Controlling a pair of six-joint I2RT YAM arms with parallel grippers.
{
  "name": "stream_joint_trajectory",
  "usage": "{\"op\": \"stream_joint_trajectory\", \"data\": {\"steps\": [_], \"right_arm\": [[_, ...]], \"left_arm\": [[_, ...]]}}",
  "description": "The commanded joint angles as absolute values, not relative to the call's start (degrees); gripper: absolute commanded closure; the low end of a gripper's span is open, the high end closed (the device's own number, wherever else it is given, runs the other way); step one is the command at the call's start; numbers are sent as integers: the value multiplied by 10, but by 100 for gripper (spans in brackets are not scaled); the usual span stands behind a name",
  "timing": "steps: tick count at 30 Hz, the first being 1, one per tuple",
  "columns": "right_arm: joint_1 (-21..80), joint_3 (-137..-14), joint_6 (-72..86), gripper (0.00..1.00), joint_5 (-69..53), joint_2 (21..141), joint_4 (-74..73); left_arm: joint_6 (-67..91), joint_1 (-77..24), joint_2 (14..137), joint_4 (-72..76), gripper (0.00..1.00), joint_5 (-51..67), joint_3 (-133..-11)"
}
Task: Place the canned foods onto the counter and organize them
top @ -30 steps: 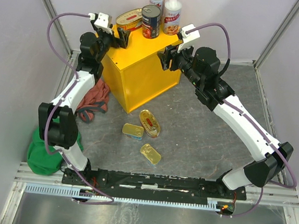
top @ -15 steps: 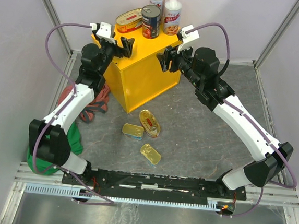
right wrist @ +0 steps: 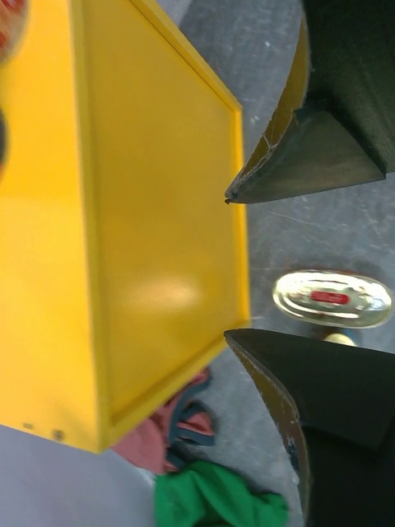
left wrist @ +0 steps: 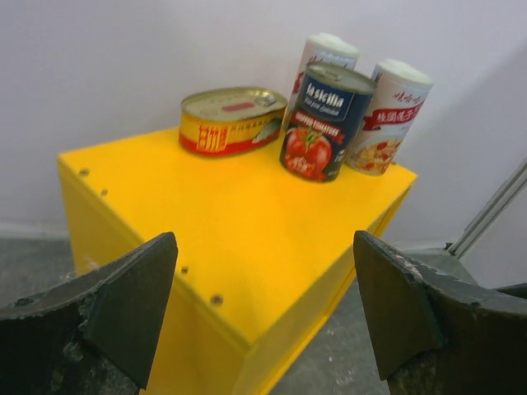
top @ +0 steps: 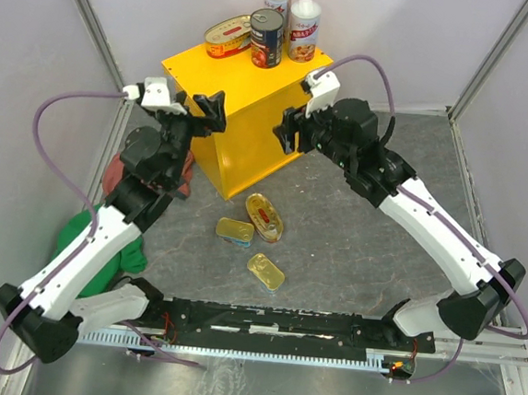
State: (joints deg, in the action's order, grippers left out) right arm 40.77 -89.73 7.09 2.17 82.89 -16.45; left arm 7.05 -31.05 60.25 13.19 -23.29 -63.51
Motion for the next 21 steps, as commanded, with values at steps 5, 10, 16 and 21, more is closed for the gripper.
{"op": "stream_joint_trajectory", "data": {"steps": [5, 10, 16, 21], "right_arm": [[480, -792, 81, 27, 25, 793, -209], [509, -710, 123, 25, 57, 785, -215], [520, -647, 148, 17, 57, 794, -217], [529, -614, 167, 14, 61, 807, -203]], "left_arm": [[222, -350, 521, -80, 8, -350, -594], [272, -360, 487, -143, 8, -343, -554], [297, -367, 443, -154, 9, -318, -486], [307, -370, 429, -158, 9, -307, -457]]}}
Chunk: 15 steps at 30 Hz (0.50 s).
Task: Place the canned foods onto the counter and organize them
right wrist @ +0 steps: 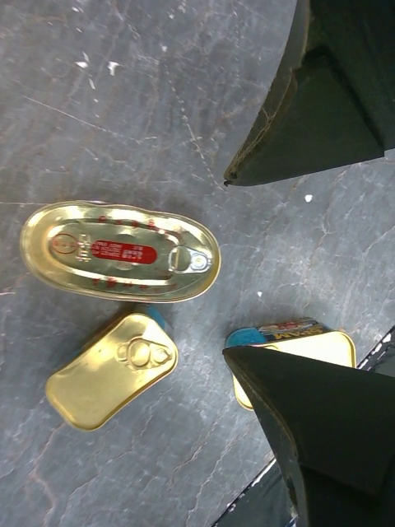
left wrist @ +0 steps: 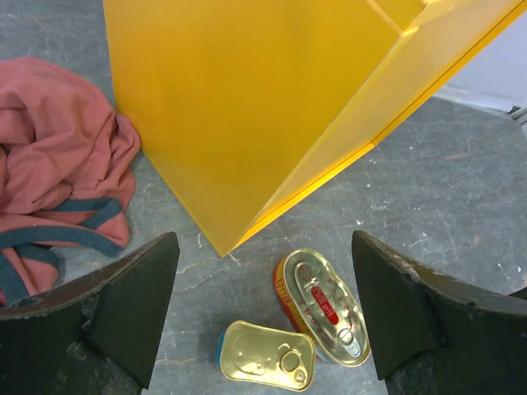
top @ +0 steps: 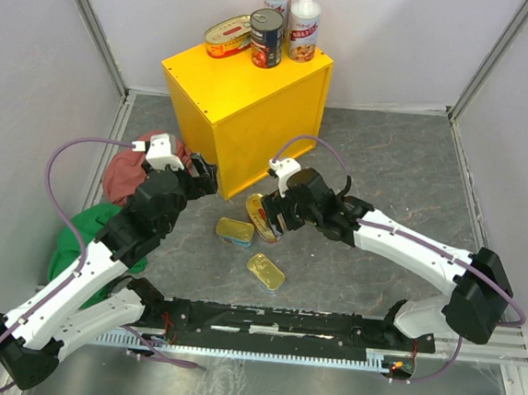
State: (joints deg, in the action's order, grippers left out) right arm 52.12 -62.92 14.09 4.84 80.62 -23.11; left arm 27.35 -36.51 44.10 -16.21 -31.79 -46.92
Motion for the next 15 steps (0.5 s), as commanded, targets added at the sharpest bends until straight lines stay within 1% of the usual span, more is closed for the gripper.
{"op": "stream_joint_trajectory", "data": {"steps": [1, 8, 15], "right_arm": [[530, -608, 168, 13, 64, 813, -199], [531, -593, 176, 10, 59, 852, -173], [531, -594, 174, 8, 66, 899, -152]], "left_arm": [[308, -370, 427, -158, 9, -306, -454], [308, -370, 425, -157, 9, -294, -443], [309, -370, 424, -156, 9, -288, -437]]}}
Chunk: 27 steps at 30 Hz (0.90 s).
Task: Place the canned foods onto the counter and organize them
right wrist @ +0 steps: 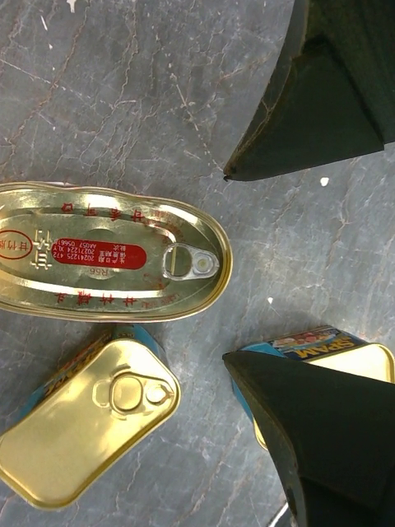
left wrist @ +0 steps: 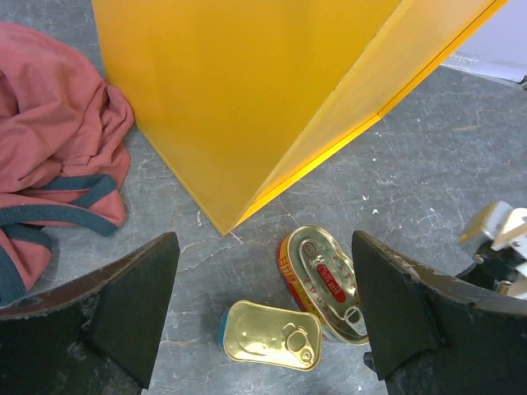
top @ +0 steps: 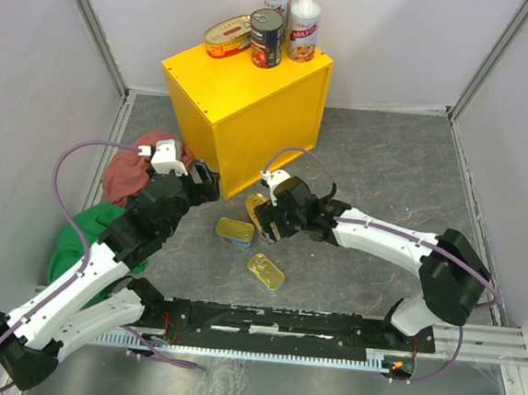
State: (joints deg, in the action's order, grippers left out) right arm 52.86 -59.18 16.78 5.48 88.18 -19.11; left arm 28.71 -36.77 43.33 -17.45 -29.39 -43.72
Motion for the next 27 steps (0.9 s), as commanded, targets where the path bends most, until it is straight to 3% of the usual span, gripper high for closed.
{"op": "stream_joint_trajectory", "data": {"steps": [1, 27], "right_arm": [[532, -592, 172, 8, 65, 904, -148], [529, -609, 144, 11, 91, 1023, -54]], "left_arm": [[308, -370, 424, -156, 9, -290, -437], [296, -370, 412, -149, 8, -293, -418]]}}
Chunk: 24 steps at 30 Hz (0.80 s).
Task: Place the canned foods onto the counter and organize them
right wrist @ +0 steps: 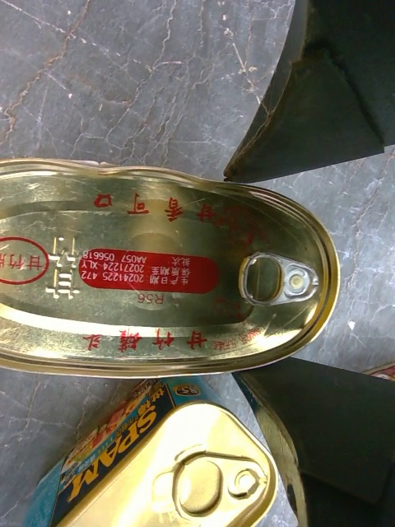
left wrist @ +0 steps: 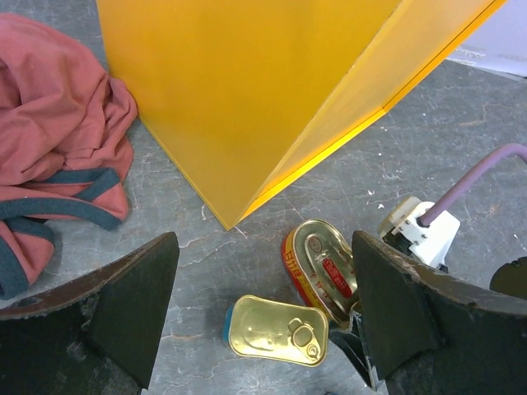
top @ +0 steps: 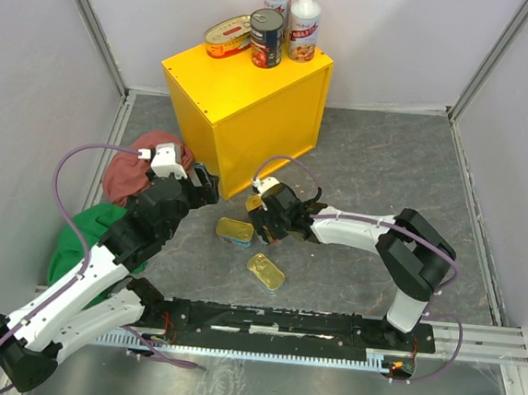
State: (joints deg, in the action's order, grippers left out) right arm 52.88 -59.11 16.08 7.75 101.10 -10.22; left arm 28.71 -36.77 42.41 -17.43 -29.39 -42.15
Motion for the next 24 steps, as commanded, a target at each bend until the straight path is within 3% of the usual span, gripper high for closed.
{"op": "stream_joint_trajectory", "data": {"steps": [1, 5, 13, 16, 24], "right_arm": [[529, -608, 143, 12, 89, 1026, -48], [528, -605, 136, 19, 89, 1034, -29], [529, -583, 124, 56, 82, 1012, -23], [529, -568, 123, 66, 83, 985, -31], [529, -553, 102, 78, 88, 888, -76]], "left_arm": [[295, -370, 411, -149, 8, -293, -417], [294, -370, 404, -149, 8, -292, -414], [295, -370, 391, -148, 8, -293, -408], [287, -370, 387, -135, 8, -279, -405], [267, -370, 399, -101, 6, -216, -413]]}}
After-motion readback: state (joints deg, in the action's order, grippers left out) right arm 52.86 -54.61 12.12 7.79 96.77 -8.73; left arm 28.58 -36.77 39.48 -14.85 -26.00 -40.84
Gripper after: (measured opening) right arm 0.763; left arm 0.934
